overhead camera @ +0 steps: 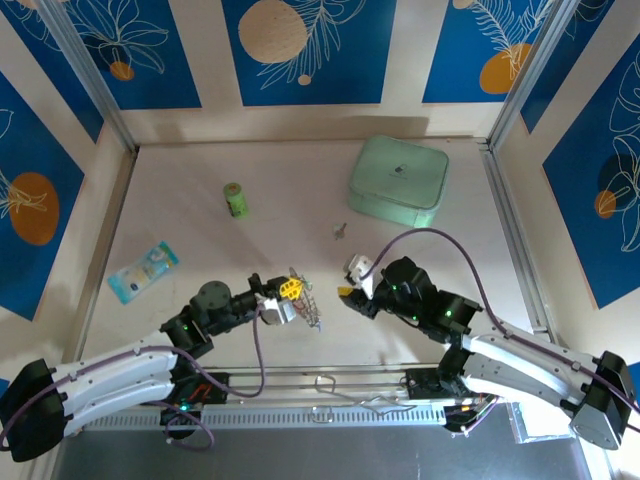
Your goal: Put the keys on the keyring
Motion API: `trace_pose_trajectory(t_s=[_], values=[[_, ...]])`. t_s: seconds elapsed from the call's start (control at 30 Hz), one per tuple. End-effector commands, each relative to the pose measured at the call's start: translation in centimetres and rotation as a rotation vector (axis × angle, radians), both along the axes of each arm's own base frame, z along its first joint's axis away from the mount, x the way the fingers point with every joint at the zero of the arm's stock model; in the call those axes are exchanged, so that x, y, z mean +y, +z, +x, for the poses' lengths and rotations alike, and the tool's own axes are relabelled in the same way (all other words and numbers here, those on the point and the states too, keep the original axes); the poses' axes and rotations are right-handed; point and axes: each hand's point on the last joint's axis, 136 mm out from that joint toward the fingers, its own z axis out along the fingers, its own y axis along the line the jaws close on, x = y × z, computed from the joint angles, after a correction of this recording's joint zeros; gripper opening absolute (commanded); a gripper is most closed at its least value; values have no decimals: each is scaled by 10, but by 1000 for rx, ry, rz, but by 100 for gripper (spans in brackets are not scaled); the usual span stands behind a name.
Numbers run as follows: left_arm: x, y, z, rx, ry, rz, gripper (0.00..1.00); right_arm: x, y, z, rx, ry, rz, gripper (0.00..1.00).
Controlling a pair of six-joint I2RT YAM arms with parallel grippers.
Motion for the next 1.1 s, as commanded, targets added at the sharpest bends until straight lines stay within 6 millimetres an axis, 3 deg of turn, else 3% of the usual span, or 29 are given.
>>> trace_pose_trajectory(t_s=[0.0,0.07,0.2,0.27,0.37,0.47,0.57,0.7,0.8,1.07], values=[[6,30,15,179,113,-226,0,-41,-3,22,169,-365,42,32],[8,32,18,307,139,-310,0,-65,-11,25,268,-536,53,32],[3,33,13,518,119,-408,0,-90,-27,14,487,-694,54,34],[0,33,8,568,89,-426,0,-73,-25,5,603,-570,77,37],[-4,33,-2,564,34,-401,0,-23,11,-12,691,-211,223,41],[-8,30,-10,535,-24,-362,0,11,53,-33,586,138,326,43],[-14,29,-21,500,-104,-336,0,24,69,-45,392,342,322,44],[-22,29,-34,472,-197,-295,0,36,68,-67,119,574,248,45],[-26,28,-43,456,-258,-269,0,37,60,-66,4,619,156,45],[-31,30,-54,412,-341,-252,0,41,54,-81,158,744,158,46]])
